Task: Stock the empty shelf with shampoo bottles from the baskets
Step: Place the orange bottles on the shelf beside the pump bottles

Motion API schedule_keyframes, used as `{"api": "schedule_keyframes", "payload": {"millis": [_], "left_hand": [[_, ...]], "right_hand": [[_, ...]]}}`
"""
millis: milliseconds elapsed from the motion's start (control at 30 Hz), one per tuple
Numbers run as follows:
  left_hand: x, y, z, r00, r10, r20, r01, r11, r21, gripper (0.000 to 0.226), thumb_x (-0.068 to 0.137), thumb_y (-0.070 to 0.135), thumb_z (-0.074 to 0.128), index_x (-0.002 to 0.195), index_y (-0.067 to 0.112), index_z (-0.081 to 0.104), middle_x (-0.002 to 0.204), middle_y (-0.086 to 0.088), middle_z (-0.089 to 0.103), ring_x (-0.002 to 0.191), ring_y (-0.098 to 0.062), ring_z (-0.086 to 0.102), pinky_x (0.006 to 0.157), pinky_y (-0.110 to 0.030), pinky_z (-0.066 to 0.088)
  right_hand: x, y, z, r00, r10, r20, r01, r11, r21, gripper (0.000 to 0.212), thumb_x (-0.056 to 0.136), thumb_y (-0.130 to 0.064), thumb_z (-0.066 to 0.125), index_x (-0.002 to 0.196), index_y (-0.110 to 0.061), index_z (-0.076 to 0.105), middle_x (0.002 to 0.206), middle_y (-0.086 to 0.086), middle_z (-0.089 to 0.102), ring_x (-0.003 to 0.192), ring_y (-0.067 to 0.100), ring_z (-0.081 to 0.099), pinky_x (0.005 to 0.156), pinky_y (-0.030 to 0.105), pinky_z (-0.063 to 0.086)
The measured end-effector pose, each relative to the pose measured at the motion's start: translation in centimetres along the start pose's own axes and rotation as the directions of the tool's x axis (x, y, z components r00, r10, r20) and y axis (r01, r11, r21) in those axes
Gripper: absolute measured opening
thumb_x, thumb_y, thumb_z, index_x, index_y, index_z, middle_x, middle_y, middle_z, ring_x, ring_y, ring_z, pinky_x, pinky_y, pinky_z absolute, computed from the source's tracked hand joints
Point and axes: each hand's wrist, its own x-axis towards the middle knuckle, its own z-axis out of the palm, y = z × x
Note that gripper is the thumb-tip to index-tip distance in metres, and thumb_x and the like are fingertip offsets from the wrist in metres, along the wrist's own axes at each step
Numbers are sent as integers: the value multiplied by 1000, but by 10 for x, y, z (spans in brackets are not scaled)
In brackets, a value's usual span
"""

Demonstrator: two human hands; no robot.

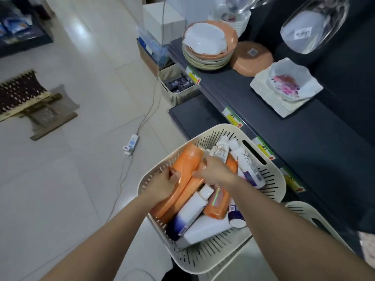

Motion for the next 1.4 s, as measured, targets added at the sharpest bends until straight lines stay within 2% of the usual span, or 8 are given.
{"api": "schedule_keyframes", "payload": {"millis": [200,467,667,867,1033,1133,1300,1400], "left_hand": [[-3,1,-16,985,-87,148,136,920,-369,55,89,52,59,130,17,47,113,0,61,99,-19,60,87,-33,49],[-30,1,-33,945,191,264,55,705,-707,47,79,16,73,122,17,54,103,-7,74,89,-24,73,68,-31,59],[-40,-16,-48,969,120,215,59,734,-677,51,76,16,75,122,8,54,99,-7,74,82,-19,73,61,-24,55],[-42,-8,-46,964,153,220,42,724,-689,43,81,12,73,120,13,55,100,-6,73,81,-17,73,61,-23,56],[-41,2,-34,968,164,189,21,698,-716,44,80,12,75,119,22,56,100,-2,74,86,-21,73,68,-30,57],[-40,1,-35,971,141,194,48,680,-732,46,80,15,73,123,17,55,101,-6,74,84,-23,73,68,-32,58],[-38,-6,-37,972,111,208,84,660,-747,59,77,19,73,131,10,49,112,-14,70,95,-31,70,77,-41,58],[-37,-6,-40,976,103,192,79,652,-754,62,76,22,73,132,12,48,113,-13,69,94,-29,71,72,-37,58]], "right_hand": [[-8,13,-3,999,-45,24,39,978,207,66,74,-23,84,133,-24,54,133,-3,59,120,22,58,99,48,51],[-29,26,0,997,-44,-70,69,905,421,57,71,-15,85,121,-19,59,118,-5,65,111,18,62,99,43,51],[-48,28,-23,976,-148,-160,213,801,560,42,77,-8,82,110,-25,61,116,2,66,104,23,66,84,34,56],[-61,17,-46,955,-220,-199,296,753,587,32,82,-10,77,103,-30,64,110,3,70,104,23,68,93,41,56],[-60,22,-36,958,-190,-215,286,712,641,31,83,-5,75,99,-29,63,102,-4,70,94,12,68,76,21,57],[-54,24,-30,961,-176,-215,277,676,683,28,85,-11,75,103,-29,63,108,0,69,103,20,66,88,33,57],[-43,21,-29,968,-241,65,166,818,551,61,85,2,69,130,-33,47,115,2,64,109,25,63,92,40,55],[-39,29,-26,957,-286,42,209,785,583,65,82,5,72,126,-39,50,114,-1,68,106,19,67,87,33,57]]}}
